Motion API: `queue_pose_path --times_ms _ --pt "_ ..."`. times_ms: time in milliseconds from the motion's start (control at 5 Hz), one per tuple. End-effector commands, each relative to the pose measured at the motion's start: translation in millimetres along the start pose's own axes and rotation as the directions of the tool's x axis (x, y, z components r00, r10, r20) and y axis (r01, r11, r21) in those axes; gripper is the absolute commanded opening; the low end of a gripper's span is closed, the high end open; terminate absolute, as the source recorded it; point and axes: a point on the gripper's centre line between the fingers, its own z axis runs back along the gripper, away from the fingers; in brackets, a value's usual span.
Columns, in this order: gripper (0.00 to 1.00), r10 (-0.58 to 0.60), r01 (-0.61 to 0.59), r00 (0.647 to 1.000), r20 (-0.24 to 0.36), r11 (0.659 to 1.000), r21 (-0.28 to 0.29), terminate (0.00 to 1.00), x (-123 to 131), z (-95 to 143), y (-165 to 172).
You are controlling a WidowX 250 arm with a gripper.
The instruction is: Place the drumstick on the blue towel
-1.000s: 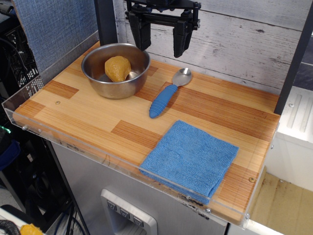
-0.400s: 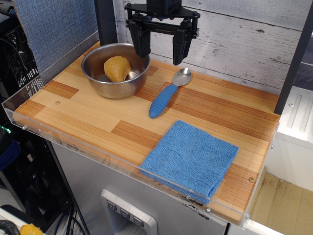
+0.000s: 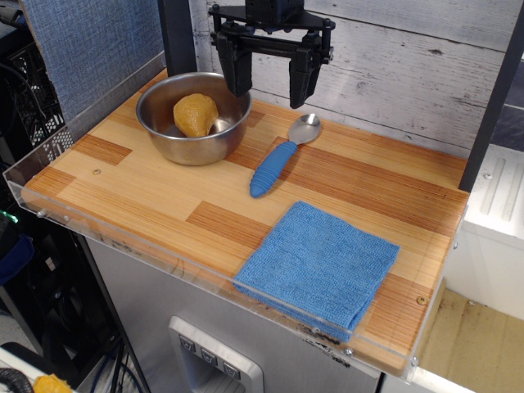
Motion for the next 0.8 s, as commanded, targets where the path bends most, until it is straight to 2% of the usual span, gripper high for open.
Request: queue_pose_path --times_ms 0,400,600 --pt "1.0 0.056 -0.057 0.998 0.032 0.998 0.005 0.0 8 -3 26" --pt "1.0 0.078 -0.084 0.99 0.118 0.995 0.045 0.0 7 6 57" --pt "1.0 0.094 -0.105 0.986 0.136 0.991 0.077 0.0 3 9 73"
